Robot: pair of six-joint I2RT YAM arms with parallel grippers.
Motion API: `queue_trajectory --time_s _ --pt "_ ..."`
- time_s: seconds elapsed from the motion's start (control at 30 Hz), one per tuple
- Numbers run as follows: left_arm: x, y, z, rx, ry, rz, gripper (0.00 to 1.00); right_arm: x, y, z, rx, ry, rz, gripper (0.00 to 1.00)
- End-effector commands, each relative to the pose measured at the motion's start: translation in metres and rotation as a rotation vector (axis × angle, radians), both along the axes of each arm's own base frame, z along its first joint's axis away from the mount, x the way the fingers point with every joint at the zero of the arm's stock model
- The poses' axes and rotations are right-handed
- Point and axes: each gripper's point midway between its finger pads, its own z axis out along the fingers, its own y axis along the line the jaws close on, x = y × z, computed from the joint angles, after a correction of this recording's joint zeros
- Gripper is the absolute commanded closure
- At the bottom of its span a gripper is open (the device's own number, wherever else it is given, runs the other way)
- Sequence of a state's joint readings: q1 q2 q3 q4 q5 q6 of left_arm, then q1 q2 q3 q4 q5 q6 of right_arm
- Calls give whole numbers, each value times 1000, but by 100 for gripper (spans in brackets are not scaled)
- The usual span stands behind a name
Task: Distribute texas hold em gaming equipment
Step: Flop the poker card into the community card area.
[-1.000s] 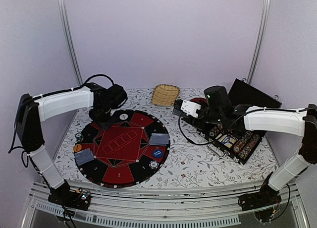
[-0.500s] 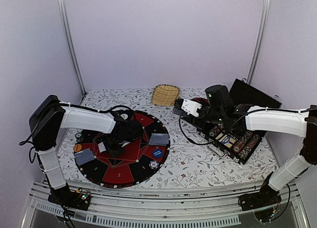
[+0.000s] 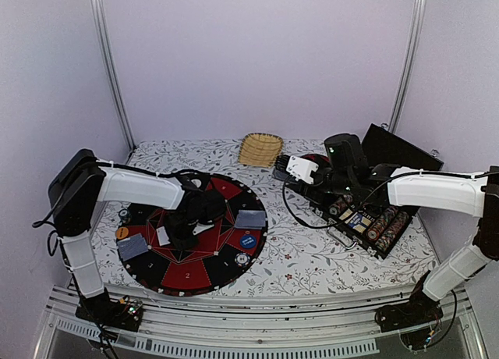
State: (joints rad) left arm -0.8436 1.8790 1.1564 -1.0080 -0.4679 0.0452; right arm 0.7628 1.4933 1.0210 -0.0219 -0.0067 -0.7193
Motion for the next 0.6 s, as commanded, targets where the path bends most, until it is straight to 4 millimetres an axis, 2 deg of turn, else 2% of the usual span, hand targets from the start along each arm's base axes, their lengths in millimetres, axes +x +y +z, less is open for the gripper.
queue_trajectory --time_s 0.0,0.13,0.33,0.57 --pt "-8 14 -4 79 51 -9 100 -1 -4 17 31 -31 -7 53" --pt "-9 12 -2 65 61 -4 100 -1 -4 15 26 -30 -8 53" --pt "-14 19 -5 79 83 2 100 -1 -4 16 23 -33 -7 53" --pt "-4 26 9 17 52 50 100 0 -4 14 17 -30 -9 53"
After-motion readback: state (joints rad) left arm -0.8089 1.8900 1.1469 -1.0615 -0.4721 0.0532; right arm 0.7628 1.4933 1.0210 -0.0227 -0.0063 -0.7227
